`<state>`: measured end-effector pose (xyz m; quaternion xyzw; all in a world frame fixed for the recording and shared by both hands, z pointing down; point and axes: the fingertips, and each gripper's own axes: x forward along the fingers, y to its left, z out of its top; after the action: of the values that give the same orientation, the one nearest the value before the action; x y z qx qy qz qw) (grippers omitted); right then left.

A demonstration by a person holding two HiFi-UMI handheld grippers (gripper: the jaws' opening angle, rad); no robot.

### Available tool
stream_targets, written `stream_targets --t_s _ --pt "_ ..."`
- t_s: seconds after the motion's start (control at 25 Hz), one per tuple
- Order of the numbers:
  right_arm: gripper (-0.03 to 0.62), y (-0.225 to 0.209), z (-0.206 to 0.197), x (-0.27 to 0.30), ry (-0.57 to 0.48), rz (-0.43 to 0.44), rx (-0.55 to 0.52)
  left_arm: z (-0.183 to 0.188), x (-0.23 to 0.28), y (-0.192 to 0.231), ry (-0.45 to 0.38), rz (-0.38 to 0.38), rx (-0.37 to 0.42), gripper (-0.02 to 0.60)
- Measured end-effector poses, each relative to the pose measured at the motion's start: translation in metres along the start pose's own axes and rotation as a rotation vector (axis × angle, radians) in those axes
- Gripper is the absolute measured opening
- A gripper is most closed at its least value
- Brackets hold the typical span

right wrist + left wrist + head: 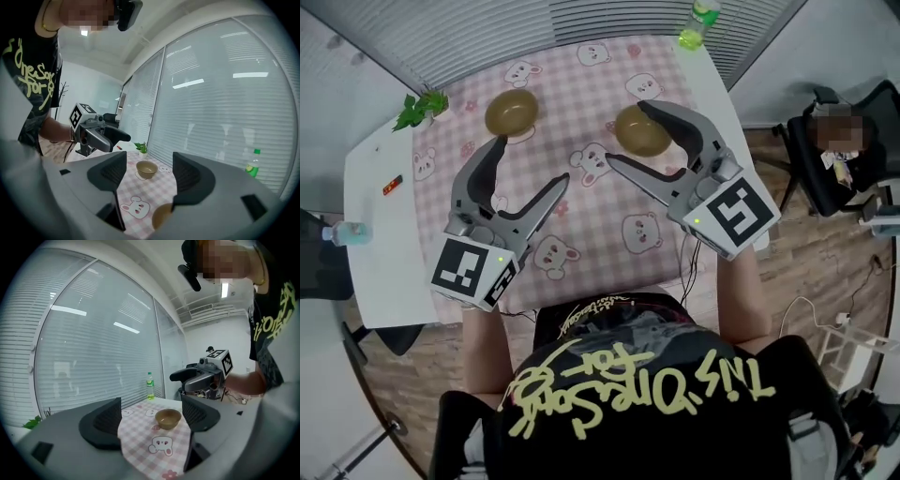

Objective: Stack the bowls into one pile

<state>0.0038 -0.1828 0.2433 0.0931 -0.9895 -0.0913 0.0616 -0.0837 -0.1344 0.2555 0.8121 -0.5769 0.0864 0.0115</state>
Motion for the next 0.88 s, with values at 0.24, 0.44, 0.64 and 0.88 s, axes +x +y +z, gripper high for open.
stream_targets --t_s 0.24,0.44,0.64,0.88 --pt "0.311 0.001 -0.005 -0.030 0.015 -0.059 0.027 0.012 0.007 -0.020 -0.050 -0.065 -0.040 0.405" --pt "0.311 -0.008 -0.015 -0.049 0.026 -0.097 0.038 0.002 0.029 -0.033 -0.021 -0.124 -0.028 0.405" --pt "0.311 -0.014 -0.025 -0.056 0.050 -0.120 0.041 -0.001 0.044 -0.037 -0.011 -0.181 -0.018 0.405" --pt "0.311 -0.025 -0.064 -0.070 0.140 -0.139 0.061 -0.013 0.068 -0.043 0.038 -0.245 0.018 0.405"
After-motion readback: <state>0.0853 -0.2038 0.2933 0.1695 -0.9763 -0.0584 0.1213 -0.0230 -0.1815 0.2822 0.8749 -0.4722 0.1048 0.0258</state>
